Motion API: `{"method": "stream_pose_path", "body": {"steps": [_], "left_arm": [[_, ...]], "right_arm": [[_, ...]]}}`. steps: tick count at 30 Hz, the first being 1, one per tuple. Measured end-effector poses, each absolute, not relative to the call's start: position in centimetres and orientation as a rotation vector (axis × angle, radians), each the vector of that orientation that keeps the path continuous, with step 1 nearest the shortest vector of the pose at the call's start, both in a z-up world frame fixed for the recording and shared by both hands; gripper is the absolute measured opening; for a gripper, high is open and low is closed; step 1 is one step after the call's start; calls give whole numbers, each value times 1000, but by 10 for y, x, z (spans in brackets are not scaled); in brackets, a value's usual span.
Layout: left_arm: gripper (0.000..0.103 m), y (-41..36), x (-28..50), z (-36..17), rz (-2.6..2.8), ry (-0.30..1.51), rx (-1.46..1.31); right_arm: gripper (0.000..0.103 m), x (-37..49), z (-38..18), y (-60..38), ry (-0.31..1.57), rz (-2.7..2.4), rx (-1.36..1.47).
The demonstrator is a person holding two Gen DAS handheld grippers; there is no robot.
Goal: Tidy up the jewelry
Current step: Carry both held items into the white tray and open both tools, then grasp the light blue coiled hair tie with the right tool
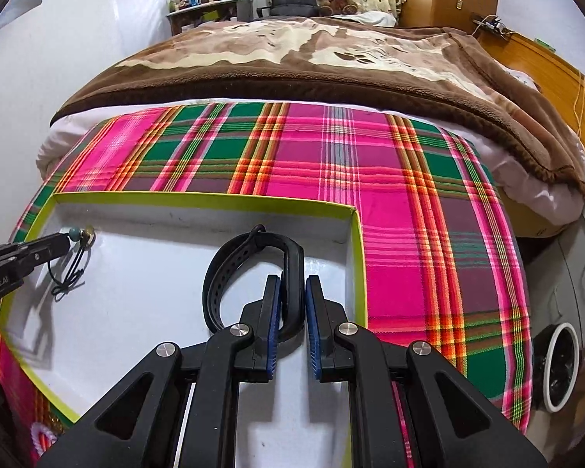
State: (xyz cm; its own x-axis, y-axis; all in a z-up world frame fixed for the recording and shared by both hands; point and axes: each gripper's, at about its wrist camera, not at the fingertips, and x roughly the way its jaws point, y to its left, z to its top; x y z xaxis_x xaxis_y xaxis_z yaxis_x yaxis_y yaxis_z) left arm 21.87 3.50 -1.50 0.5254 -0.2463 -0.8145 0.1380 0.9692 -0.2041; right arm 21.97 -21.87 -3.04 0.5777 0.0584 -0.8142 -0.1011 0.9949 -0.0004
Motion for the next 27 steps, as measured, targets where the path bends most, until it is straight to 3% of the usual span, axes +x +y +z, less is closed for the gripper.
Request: {"method": "stream_pose_path", "body": {"steps": [4, 7, 10, 12, 14, 27], "left_arm": [[11, 37, 219, -15, -223, 994, -121], [26, 37, 218, -13, -231, 991, -125], [32, 37, 215, -10, -235, 987, -131], [36, 39, 211, -8, -232, 984, -139], [41, 41, 207, -4, -226, 968, -134], [54, 53, 145, 33, -296, 865, -213]], "right_arm": [[13, 219, -31, -218, 948, 91, -53], [14, 219, -30, -218, 943, 87, -52], [20, 217, -27, -218, 933, 93, -44], [30, 214, -24, -219, 925, 98, -37], [30, 211, -22, -219, 919, 111, -29], [32, 146, 14, -249, 832, 172, 46]]}}
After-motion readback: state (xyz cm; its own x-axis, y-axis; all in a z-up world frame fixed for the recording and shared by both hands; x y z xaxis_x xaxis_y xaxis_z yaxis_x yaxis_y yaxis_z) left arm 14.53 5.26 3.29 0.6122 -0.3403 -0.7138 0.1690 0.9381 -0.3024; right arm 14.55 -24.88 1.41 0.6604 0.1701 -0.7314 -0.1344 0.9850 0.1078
